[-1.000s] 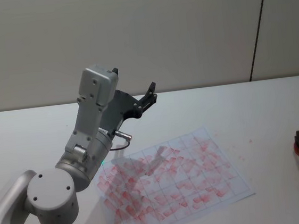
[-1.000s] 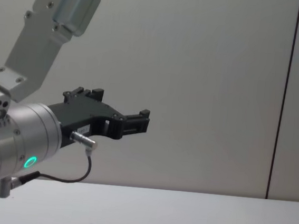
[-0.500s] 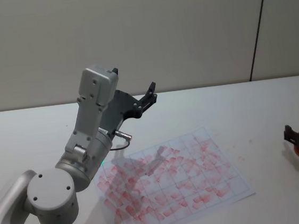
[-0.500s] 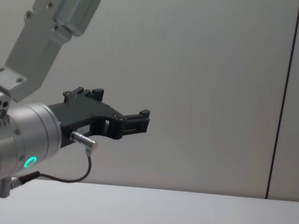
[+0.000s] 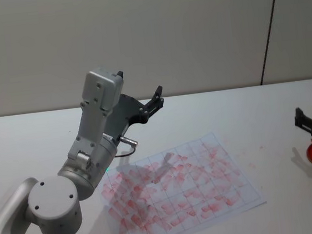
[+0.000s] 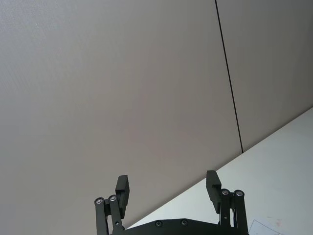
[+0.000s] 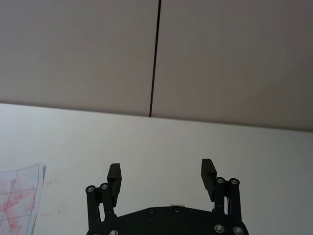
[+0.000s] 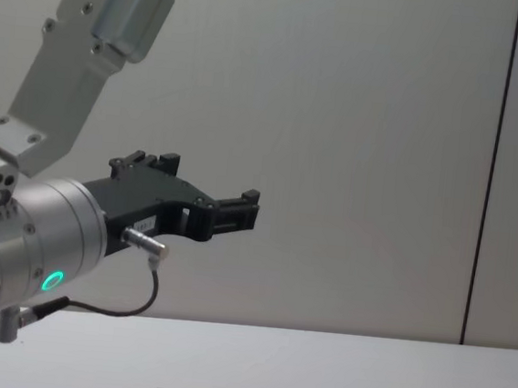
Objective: Use the one hand to pick up the stamp and affix it onto the A4 paper.
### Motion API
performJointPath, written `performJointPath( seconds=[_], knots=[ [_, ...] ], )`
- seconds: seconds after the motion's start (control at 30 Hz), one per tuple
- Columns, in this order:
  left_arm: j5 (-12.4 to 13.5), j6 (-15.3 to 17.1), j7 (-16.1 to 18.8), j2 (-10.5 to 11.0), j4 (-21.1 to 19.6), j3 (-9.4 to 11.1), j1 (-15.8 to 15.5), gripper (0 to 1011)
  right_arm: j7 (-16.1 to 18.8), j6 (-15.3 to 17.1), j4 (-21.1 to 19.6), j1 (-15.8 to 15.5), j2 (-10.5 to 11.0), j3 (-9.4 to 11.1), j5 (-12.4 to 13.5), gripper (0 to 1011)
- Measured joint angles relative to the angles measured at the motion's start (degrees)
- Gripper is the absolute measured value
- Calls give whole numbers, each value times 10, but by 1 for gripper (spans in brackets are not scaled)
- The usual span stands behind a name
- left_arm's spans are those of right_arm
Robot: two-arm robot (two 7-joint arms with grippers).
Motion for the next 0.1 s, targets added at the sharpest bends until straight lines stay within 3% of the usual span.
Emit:
performJointPath(
  seconds=[0.1],
  knots=[
    [0,0,0,0,0,0,0,1001,2,-18,-13,-5,2,0,-12,1001]
  ],
)
